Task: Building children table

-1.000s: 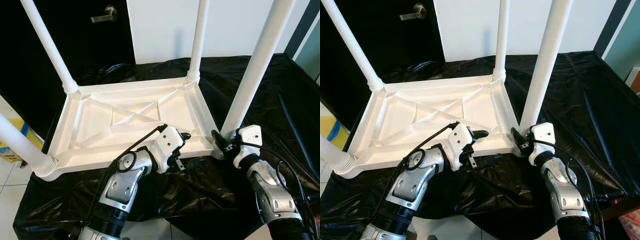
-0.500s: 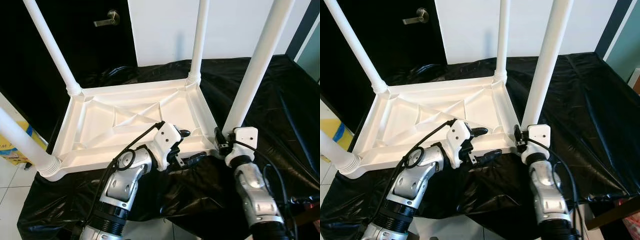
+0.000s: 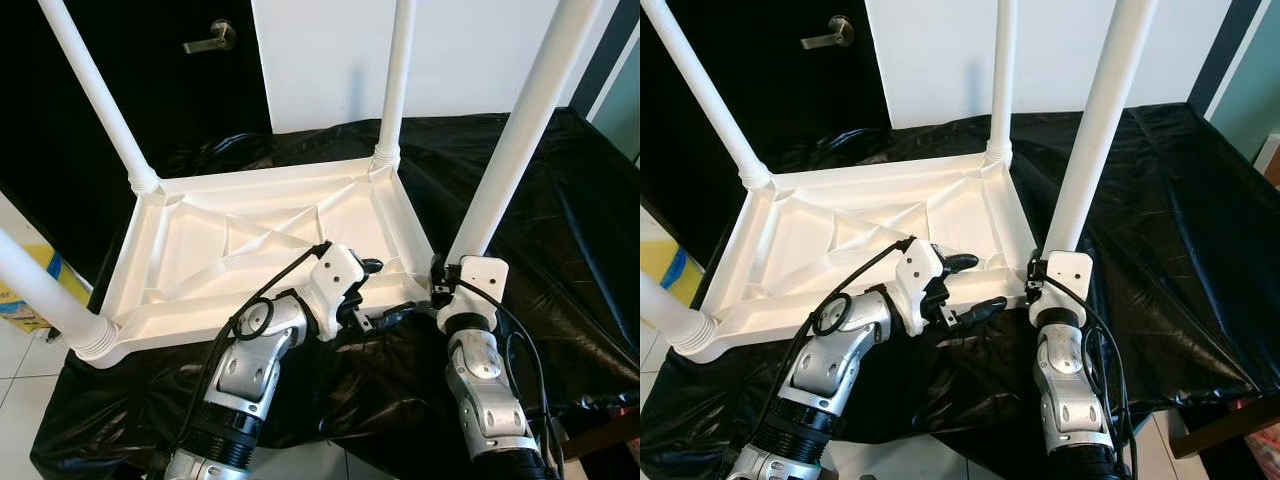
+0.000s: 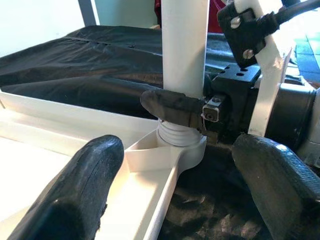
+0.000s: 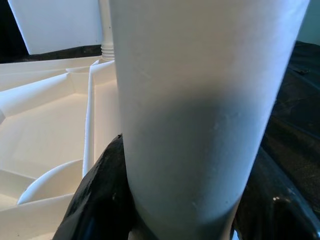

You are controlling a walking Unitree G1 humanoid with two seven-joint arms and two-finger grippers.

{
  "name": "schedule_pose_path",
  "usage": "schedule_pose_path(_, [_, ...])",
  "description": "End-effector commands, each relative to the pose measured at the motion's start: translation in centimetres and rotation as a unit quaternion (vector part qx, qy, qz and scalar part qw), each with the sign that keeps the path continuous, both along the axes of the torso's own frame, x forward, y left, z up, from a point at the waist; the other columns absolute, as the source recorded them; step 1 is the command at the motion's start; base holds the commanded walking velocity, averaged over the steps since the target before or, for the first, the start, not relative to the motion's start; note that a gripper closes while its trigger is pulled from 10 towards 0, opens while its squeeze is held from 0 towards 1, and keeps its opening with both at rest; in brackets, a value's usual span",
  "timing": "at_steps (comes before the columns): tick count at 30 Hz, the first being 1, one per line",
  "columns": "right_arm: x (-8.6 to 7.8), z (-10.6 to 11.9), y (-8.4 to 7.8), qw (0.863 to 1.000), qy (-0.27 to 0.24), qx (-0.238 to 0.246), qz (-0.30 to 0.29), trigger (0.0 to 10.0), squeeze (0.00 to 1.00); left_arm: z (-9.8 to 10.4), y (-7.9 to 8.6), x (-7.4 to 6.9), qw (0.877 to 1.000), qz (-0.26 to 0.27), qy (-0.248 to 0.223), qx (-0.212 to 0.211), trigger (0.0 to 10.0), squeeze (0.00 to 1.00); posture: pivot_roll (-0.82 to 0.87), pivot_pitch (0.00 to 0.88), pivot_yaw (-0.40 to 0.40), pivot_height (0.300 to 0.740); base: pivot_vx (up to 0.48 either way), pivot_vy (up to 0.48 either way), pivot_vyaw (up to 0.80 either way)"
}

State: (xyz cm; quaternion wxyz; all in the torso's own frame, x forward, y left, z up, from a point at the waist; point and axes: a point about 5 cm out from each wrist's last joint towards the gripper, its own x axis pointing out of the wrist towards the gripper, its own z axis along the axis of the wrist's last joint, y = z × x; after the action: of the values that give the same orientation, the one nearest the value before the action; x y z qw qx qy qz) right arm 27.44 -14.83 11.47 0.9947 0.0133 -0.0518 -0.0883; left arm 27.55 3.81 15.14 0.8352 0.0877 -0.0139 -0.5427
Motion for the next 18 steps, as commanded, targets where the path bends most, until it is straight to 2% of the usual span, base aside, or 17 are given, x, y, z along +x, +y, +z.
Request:
schedule_pose_path(1, [-0.6,-1.4,-0.2,0.999,0.032,-0.003,-0.01,10.0,0.01,-0.1,0.6,0.7,0.997,0.081,-0.012,-0.002,10.0,0.0,-0.16,0.032,0.062,0.74,0.0,0.0,0.0])
schedule_pose_path(3, [-0.7,-1.4,-0.3,0.999,0.032,-0.004,-0.013,10.0,0.01,-0.1,0.7,0.7,0.997,0.079,-0.012,-0.001,10.0,0.0,-0.16,0.031,0.061,0.74,0.0,0.0,0.0])
schedule_pose_path(4, [-0.7,-1.3,-0.3,1.0,0.029,-0.001,-0.01,10.0,1.0,0.0,0.7,0.7,0.997,0.079,-0.014,-0.001,10.0,0.0,-0.16,0.033,0.059,0.74,0.0,0.0,0.0])
schedule_pose_path(11, [-1.2,-0.6,-0.5,1.0,0.006,-0.008,0.019,10.0,1.0,0.1,0.8,0.8,0.996,0.089,-0.016,-0.001,10.0,0.0,-0.16,0.042,0.057,0.74,0.0,0.0,0.0])
schedule_pose_path(13, [-1.5,-0.4,-1.0,0.998,-0.003,-0.012,0.059,10.0,1.0,0.0,0.8,0.7,0.996,0.091,-0.018,0.0,10.0,0.0,-0.16,0.062,0.058,0.74,0.0,0.0,0.0])
schedule_pose_path(14, [-1.5,-0.4,-1.0,0.998,-0.003,-0.012,0.059,10.0,1.0,0.0,0.8,0.7,0.996,0.091,-0.018,0.0,10.0,0.0,-0.16,0.062,0.058,0.74,0.0,0.0,0.0])
schedule_pose_path(15, [-1.6,-0.2,-1.4,0.996,-0.008,-0.019,0.083,10.0,0.78,-0.1,0.8,0.5,0.996,0.091,-0.019,0.001,10.0,0.0,-0.16,0.067,0.061,0.74,0.0,0.0,0.0])
schedule_pose_path(18, [-1.6,-0.1,-1.6,0.995,-0.01,-0.024,0.097,10.0,0.78,-0.1,0.8,0.5,0.996,0.091,-0.019,0.003,10.0,0.0,-0.16,0.068,0.061,0.74,0.0,0.0,0.0])
